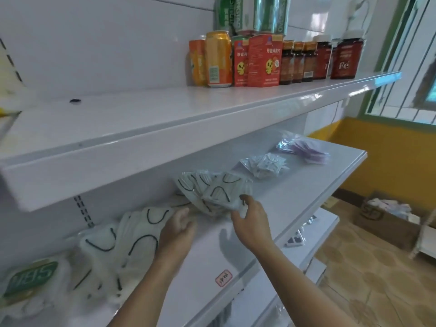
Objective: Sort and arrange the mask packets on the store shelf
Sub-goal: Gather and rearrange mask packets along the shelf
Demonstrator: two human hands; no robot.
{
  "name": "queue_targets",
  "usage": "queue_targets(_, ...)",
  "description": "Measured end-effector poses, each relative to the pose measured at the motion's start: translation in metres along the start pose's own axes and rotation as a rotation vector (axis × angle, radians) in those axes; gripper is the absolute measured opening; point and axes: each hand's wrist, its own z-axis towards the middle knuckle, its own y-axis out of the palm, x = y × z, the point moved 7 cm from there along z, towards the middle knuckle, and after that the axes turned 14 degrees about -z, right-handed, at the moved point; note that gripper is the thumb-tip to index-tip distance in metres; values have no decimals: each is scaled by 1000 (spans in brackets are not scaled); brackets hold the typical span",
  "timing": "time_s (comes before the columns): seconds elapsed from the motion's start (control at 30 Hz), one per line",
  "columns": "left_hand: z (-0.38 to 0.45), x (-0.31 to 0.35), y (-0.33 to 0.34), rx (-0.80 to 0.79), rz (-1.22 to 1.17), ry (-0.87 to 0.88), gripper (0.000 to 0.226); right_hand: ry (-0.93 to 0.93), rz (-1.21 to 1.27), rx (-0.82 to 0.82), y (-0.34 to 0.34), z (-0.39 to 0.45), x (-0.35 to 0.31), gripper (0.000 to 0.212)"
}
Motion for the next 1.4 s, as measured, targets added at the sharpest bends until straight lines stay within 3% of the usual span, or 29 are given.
queue_targets(0.17,-61,6,-46,-44,487,168,55,-88,-269,-59,12,-66,8,56)
queue_targets(0.27,-91,-4,-102,34,622,201,58,-135,-384,-57,33,-107,10,56)
queue_targets(0.37,-126,-22,-170,93,725,155,38,-204,-415,-45,62,-147,-10,55)
queue_targets(0.43,-156,-37,-217,163,773,104,45,-314,-426,-55,86,-173,-42,56)
queue_targets(0.8,-342,-86,-462,560,756,-108,52,-787,-178,-160,208,-346,-278,46)
queue_targets(1.0,-442,-114,-599,641,761,-229,53,-948,-52,-350,290,-478,-391,40)
queue_targets(1.17,-505,-134,-711,714,719,-232,51,-996,-59,-534,366,-596,-458,42)
queue_targets(1.27,-525,-145,-750,725,632,-200,48,-969,-209,-516,399,-635,-483,45)
queue_targets(1.4,-532,-169,-771,624,635,-255,49,-882,-293,-502,421,-662,-507,50)
